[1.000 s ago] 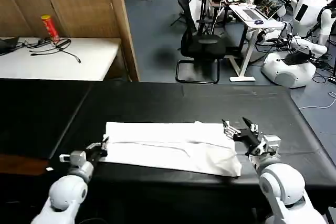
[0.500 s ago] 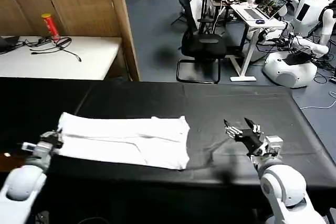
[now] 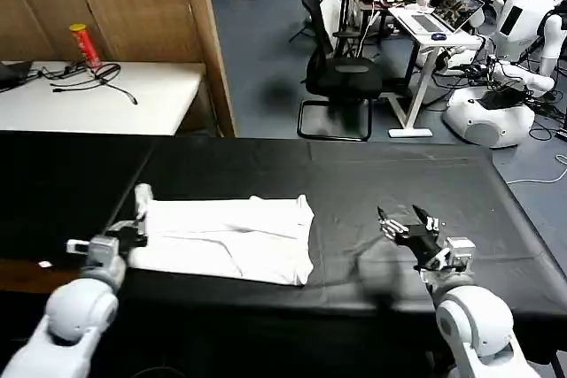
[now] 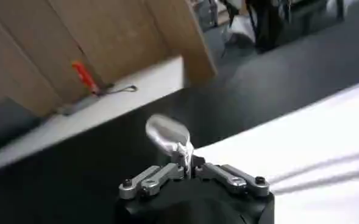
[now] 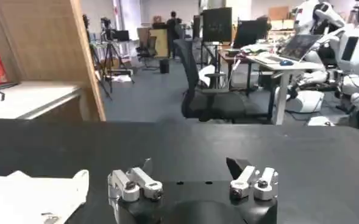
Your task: Fold and organize the clothes.
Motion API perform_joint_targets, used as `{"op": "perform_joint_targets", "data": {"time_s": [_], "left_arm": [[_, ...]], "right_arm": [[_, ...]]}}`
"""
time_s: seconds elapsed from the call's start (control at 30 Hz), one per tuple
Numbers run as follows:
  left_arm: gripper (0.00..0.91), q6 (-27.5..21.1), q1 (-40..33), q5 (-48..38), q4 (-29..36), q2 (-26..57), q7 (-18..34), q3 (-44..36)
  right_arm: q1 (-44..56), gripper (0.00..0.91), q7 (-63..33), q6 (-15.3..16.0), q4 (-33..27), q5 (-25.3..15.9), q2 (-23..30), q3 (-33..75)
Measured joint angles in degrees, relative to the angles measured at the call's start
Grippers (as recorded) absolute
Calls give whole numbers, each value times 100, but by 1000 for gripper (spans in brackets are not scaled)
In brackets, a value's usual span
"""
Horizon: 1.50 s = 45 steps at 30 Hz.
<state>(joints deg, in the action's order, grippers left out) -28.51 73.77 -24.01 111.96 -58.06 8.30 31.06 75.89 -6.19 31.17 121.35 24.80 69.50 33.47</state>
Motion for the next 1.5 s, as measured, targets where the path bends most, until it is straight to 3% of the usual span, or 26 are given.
{"op": "perform_joint_targets", "data": {"time_s": [0.5,1.13,1.17,1.2,1.5], "left_arm": [[0,-374,-290,-689,857,-942,298,-1329],[0,-239,-673,-668,493,-1946,324,-2259],[293,-209,-669,-609,440,-1982,302,-2266],[878,-181,-664,-558,378,-2024,286,-2269],[878,61,-630,-285,88,-2211,61,-2365]], "right_arm": [[146,878,2,-13,47,-151,174,42],[186,878,41,-33,-12,-319,311,-61],[185,878,49,-33,-9,-318,303,-61],[183,878,62,-34,-8,-318,292,-61],[89,878,284,-94,-79,-293,213,-250]]}}
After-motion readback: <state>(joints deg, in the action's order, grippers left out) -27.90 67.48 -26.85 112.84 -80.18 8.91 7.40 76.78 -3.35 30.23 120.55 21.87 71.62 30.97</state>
